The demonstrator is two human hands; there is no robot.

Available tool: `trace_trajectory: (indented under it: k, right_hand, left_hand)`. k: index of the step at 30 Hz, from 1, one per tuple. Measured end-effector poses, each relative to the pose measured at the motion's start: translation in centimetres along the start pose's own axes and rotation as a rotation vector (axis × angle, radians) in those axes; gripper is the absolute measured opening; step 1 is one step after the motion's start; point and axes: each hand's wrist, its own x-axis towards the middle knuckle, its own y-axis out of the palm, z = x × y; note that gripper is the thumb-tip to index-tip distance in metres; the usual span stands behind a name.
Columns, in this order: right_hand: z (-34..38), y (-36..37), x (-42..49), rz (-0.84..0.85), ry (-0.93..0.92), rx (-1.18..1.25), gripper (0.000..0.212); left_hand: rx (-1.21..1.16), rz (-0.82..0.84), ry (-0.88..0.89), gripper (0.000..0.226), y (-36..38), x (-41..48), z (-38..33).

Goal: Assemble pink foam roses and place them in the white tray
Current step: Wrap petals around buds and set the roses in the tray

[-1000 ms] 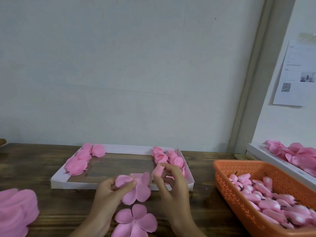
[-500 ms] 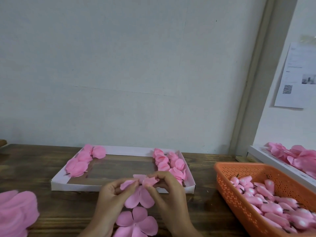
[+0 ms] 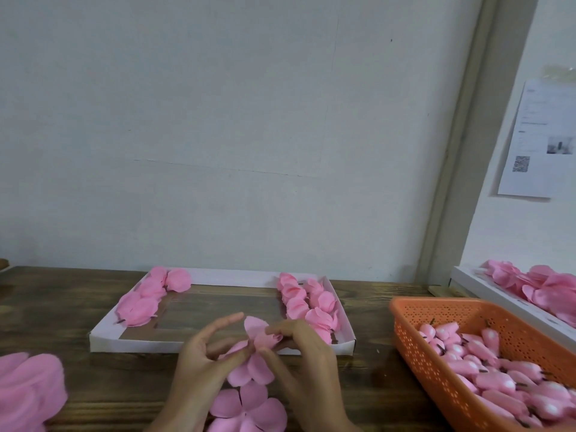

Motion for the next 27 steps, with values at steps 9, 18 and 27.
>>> trace_trajectory:
  k: [9,18,27]
  right_hand:
    - [-0.29,0.06,-0.02,-0.047,-0.005,0.038,0.026]
    - [-0.62,0.09,0.03,0.002,0.085,0.168,0.026]
    - [-0.36,0.18,-0.07,0.021,0.02,0.09,0.025]
  left_hand:
    - [-0.05,-0.065,-0.018,0.046,-0.19,0.32,0.1]
    - [0.007,-0.007,0.004,0.053,-0.48,0.29,0.22]
    - [0.014,0.011,0.023,0.052,0.06,0.03,-0.11]
